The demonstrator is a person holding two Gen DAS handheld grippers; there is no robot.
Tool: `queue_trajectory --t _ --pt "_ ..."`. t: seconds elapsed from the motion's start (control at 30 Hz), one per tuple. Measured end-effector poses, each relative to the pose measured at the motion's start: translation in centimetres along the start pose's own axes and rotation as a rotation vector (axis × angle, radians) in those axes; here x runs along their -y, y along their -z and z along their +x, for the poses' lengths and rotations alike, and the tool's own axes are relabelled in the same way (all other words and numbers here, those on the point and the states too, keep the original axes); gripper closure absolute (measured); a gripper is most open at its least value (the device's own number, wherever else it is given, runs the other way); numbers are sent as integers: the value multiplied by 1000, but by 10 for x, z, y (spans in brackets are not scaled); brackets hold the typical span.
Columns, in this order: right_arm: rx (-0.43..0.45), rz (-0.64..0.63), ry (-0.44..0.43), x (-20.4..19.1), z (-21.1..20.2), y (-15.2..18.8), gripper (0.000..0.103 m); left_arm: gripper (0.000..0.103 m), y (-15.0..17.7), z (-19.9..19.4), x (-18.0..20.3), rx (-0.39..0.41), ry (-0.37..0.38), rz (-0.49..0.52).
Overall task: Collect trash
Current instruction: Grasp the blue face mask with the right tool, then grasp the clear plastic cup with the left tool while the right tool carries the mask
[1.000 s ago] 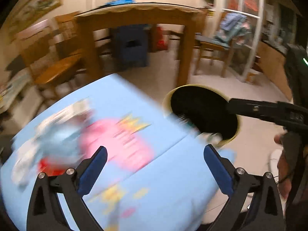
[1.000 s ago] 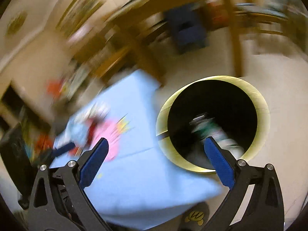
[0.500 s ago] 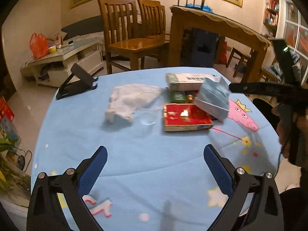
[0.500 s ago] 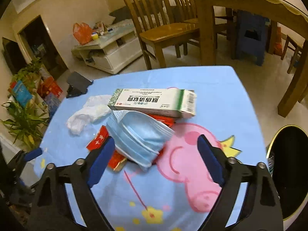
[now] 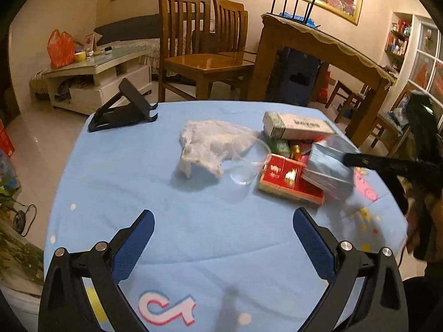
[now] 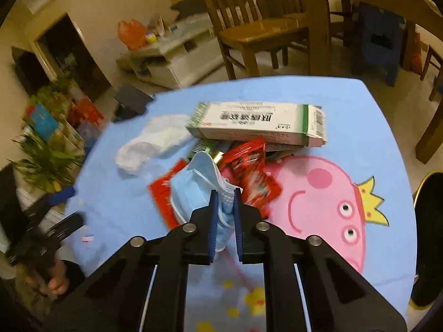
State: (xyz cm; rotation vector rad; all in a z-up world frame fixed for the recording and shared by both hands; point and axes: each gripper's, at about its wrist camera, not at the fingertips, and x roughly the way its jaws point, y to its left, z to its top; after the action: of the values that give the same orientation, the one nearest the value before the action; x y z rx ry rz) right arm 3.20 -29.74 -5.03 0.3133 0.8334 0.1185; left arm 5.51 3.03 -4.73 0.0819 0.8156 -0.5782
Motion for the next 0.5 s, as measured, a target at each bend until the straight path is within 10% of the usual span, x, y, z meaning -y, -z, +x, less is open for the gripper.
queue_trajectory --t 0.33,0.5 --pt "146 133 -76 30 -70 24 92 8 -49 52 48 -37 67 192" --pt "148 168 -112 46 -74 34 92 41 -52 100 53 -140 -8 207"
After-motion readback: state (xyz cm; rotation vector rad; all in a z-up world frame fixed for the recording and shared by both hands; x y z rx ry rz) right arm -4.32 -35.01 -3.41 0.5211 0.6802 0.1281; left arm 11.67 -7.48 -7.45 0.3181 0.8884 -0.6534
